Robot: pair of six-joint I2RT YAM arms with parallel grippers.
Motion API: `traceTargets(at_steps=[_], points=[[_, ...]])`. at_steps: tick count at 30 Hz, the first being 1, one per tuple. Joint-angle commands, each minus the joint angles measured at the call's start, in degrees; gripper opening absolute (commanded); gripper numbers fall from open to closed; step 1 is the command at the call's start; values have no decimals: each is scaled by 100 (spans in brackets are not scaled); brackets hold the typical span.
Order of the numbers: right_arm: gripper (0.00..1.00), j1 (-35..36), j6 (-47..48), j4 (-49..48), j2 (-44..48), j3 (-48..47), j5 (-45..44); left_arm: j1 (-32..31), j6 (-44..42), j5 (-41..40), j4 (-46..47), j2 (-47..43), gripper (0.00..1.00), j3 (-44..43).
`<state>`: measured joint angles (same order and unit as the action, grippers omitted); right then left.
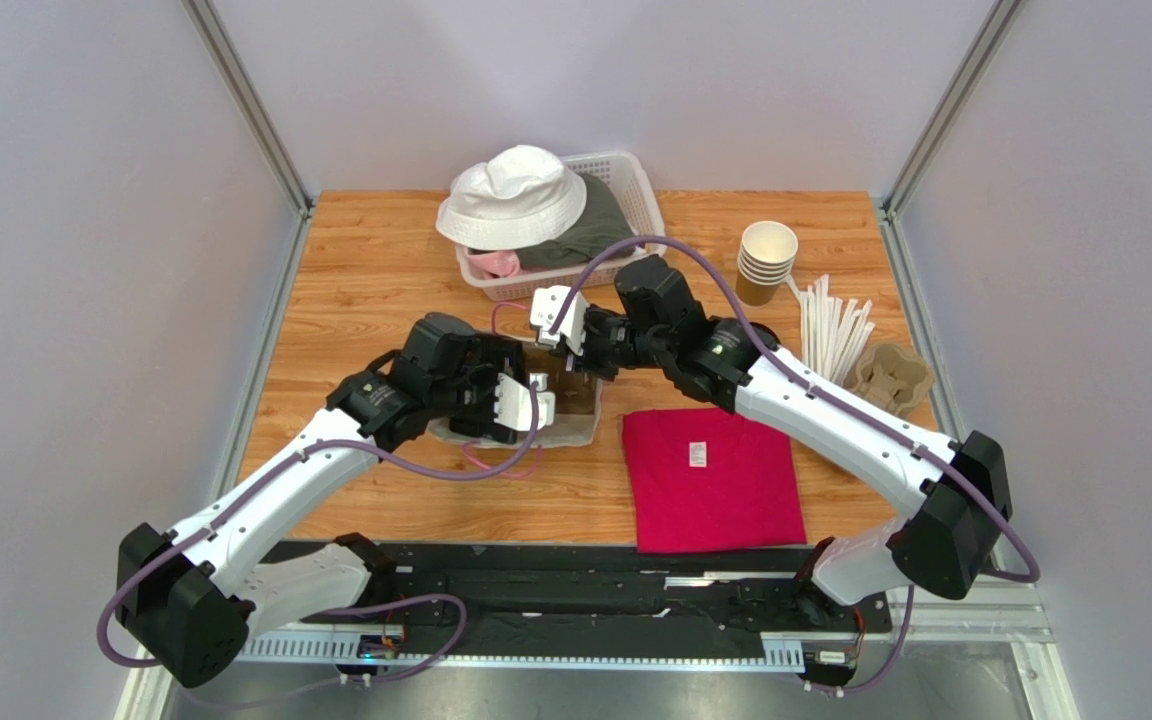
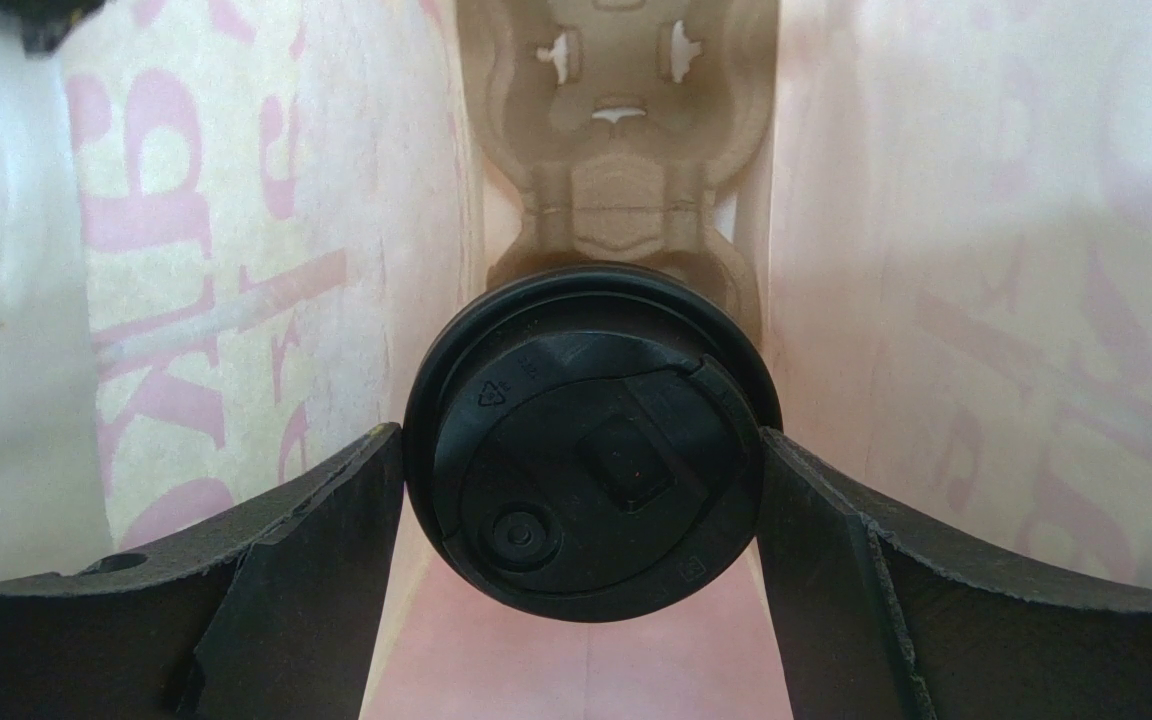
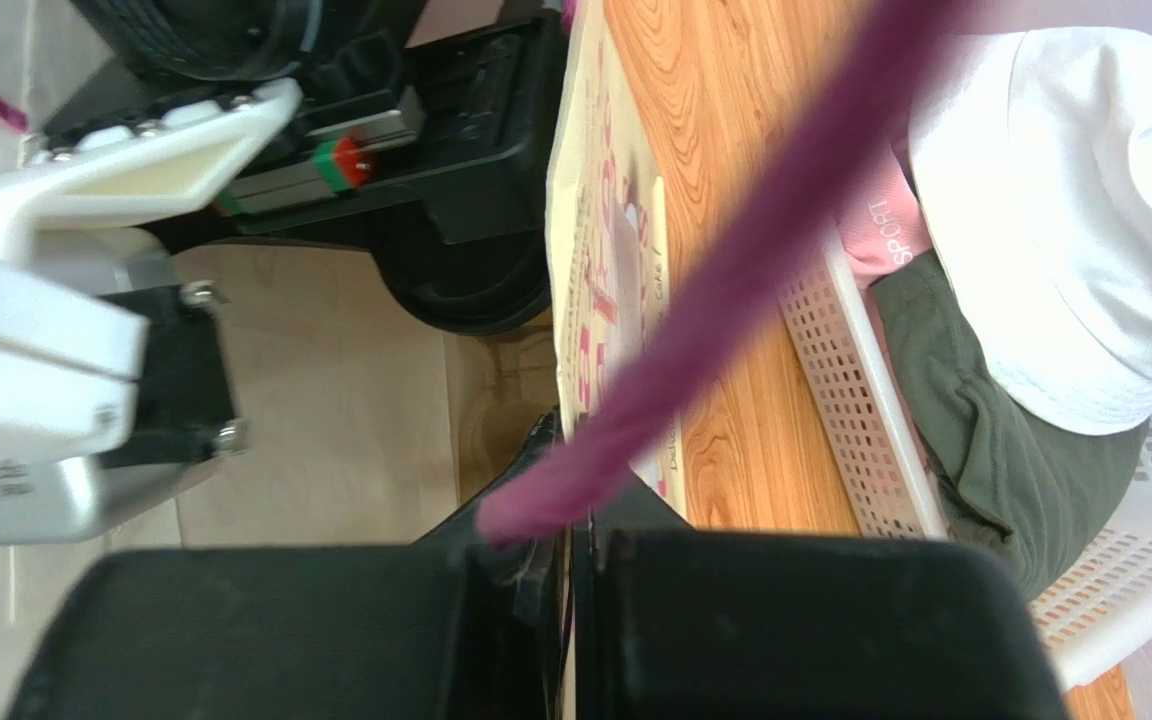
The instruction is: Pack the takeout coffee
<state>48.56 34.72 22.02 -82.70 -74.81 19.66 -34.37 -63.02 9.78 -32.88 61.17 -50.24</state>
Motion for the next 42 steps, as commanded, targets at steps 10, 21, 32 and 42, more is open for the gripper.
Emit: traceTargets(at_steps=[10,21,32,42], points=[[0,23,-9,-303,219,27,284,395,150,243,626,26,20,173],[0,-223,-88,-391,122,28,644,563,133,314,1081,563,16,120],[0,-549,-106,-400,-89,-96,1075,580,106,455,1460,659,16,119],[0,-891,-202,-216,-343,-402,1593,738,475,208,1654,1433,15,-240]])
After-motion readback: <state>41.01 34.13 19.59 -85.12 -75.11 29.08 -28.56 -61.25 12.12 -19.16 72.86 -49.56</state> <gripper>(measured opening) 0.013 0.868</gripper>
